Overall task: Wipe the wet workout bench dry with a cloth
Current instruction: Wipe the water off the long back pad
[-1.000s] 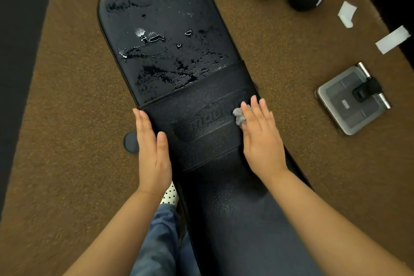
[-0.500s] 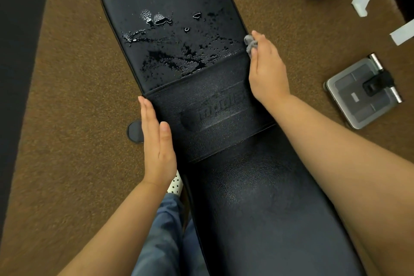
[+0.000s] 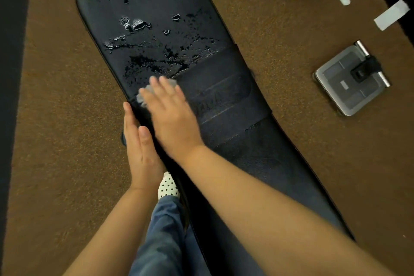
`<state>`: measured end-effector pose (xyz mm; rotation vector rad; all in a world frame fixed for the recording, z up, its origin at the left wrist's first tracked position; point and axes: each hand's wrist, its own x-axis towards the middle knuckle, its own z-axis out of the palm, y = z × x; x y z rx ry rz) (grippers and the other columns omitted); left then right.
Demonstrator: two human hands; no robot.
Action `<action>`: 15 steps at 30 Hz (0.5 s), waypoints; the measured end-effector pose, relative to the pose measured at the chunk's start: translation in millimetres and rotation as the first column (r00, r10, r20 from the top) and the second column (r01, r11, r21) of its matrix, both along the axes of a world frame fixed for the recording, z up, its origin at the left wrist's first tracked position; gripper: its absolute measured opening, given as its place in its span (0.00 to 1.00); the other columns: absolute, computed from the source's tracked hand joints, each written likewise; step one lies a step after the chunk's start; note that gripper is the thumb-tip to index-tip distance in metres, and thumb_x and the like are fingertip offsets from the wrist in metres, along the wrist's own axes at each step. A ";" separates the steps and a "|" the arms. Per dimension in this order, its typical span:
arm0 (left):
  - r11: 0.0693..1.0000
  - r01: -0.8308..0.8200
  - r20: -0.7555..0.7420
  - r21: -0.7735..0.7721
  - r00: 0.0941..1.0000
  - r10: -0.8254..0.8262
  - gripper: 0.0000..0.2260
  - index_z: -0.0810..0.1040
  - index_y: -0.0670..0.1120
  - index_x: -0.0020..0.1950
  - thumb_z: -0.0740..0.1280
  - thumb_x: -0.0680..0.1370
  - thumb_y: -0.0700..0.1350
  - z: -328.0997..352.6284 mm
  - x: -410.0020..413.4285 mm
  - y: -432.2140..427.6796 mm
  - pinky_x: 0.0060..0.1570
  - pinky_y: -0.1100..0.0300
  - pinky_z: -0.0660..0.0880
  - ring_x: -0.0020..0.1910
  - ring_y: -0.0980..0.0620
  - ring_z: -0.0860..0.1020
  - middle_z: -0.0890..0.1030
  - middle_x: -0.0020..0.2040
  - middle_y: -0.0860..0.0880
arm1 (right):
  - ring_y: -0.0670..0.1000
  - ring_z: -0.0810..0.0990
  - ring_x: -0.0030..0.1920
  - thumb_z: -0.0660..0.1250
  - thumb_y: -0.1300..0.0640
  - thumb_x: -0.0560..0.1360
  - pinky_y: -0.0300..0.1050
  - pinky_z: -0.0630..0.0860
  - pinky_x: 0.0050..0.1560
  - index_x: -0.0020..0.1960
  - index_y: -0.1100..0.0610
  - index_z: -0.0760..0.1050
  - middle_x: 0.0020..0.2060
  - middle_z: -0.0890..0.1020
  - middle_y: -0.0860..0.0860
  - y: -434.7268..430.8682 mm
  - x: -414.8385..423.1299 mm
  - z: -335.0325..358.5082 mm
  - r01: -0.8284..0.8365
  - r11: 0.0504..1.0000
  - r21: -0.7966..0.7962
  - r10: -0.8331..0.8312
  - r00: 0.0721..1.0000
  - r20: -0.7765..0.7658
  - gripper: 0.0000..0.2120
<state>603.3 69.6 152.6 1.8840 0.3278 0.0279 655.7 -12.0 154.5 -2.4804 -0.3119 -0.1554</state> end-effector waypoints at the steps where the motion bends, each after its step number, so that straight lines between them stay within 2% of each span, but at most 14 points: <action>1: 1.000 0.004 0.010 0.004 1.000 -0.004 0.36 0.49 0.46 0.78 0.48 0.78 0.68 -0.5 -0.2 0.9 0.76 0.49 0.53 0.77 0.57 0.53 0.53 0.78 0.51 | 0.58 0.66 0.72 0.54 0.55 0.79 0.53 0.56 0.74 0.66 0.61 0.74 0.68 0.72 0.59 8.6 -8.3 1.5 -0.041 0.999 0.002 0.041 0.999 -0.019 0.20; 3: 1.000 0.020 0.022 -0.011 1.000 -0.020 0.36 0.49 0.46 0.78 0.48 0.78 0.68 -3.7 -0.6 4.3 0.76 0.48 0.54 0.77 0.57 0.54 0.53 0.78 0.50 | 0.56 0.63 0.73 0.50 0.51 0.79 0.51 0.53 0.75 0.68 0.59 0.72 0.70 0.70 0.58 12.1 -18.1 3.1 -0.072 0.997 -0.031 0.070 0.996 -0.059 0.23; 6: 0.994 0.044 0.029 -0.099 0.999 -0.041 0.35 0.49 0.49 0.78 0.51 0.78 0.68 -7.5 -0.9 8.8 0.76 0.45 0.52 0.77 0.56 0.52 0.52 0.79 0.51 | 0.54 0.60 0.75 0.48 0.54 0.80 0.49 0.50 0.76 0.71 0.56 0.68 0.72 0.67 0.55 -1.4 -34.8 2.9 -0.154 0.978 -0.138 0.144 0.986 -0.080 0.22; 8: 0.988 0.051 0.035 -0.149 0.998 -0.046 0.36 0.48 0.47 0.78 0.52 0.78 0.67 -8.2 0.4 8.6 0.76 0.44 0.52 0.77 0.55 0.52 0.51 0.79 0.51 | 0.54 0.61 0.74 0.50 0.57 0.80 0.49 0.52 0.76 0.71 0.57 0.68 0.72 0.68 0.56 -14.2 -53.0 -1.1 -0.219 0.961 -0.170 0.209 0.975 -0.070 0.21; 10: 0.989 0.068 0.059 -0.132 0.996 -0.061 0.35 0.47 0.47 0.78 0.52 0.79 0.65 -10.0 1.1 8.0 0.75 0.43 0.52 0.78 0.53 0.52 0.51 0.79 0.48 | 0.54 0.63 0.74 0.54 0.59 0.79 0.49 0.54 0.75 0.70 0.57 0.69 0.71 0.69 0.55 -30.0 -71.6 -6.2 -0.232 0.955 -0.186 0.228 0.973 -0.043 0.20; 12: 0.992 0.062 0.066 -0.107 0.996 -0.055 0.34 0.47 0.48 0.78 0.51 0.80 0.65 -12.8 0.8 7.8 0.75 0.42 0.52 0.78 0.51 0.52 0.52 0.79 0.48 | 0.53 0.64 0.73 0.60 0.60 0.78 0.49 0.56 0.75 0.70 0.56 0.70 0.70 0.70 0.55 -54.4 -81.0 -11.0 -0.154 0.969 -0.193 0.154 0.988 -0.017 0.20; 15: 0.999 0.048 0.053 -0.007 0.997 -0.048 0.34 0.47 0.45 0.79 0.50 0.80 0.64 -14.3 -0.9 5.3 0.75 0.42 0.52 0.78 0.51 0.52 0.51 0.79 0.48 | 0.54 0.64 0.73 0.62 0.63 0.76 0.50 0.57 0.73 0.70 0.56 0.71 0.70 0.71 0.55 -103.6 -79.5 -14.4 0.113 0.972 -0.208 -0.116 0.993 -0.005 0.21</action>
